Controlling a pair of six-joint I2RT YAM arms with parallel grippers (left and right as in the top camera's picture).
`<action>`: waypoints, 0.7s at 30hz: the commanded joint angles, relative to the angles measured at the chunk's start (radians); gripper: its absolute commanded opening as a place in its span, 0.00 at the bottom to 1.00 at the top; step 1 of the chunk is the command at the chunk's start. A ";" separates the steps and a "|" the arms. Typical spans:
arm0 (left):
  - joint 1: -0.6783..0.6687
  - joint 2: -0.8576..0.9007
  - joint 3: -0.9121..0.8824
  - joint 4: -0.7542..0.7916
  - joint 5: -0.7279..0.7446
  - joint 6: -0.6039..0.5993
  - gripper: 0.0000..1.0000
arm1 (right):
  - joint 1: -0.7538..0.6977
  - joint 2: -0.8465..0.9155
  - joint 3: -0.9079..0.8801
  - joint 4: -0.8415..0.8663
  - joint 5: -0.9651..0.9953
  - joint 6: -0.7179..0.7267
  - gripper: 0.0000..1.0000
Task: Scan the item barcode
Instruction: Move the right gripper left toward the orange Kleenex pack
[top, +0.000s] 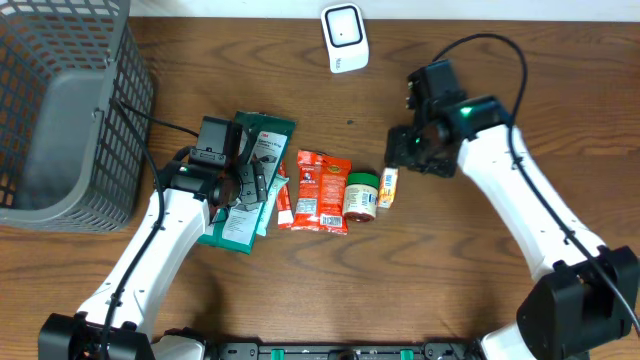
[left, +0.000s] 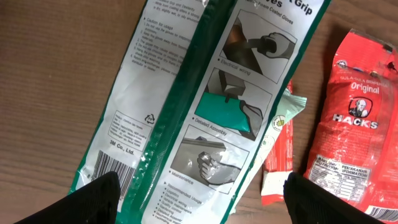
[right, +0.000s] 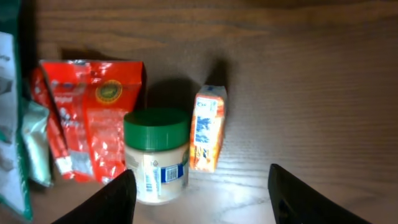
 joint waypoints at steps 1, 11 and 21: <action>0.001 0.004 -0.011 0.000 -0.003 0.002 0.84 | 0.019 -0.010 -0.051 0.050 0.076 0.088 0.61; 0.001 0.004 -0.011 0.000 -0.003 0.002 0.85 | 0.019 -0.010 -0.204 0.257 0.073 0.105 0.57; 0.001 0.004 -0.011 -0.001 -0.003 0.002 0.84 | 0.019 -0.010 -0.369 0.494 0.060 0.130 0.49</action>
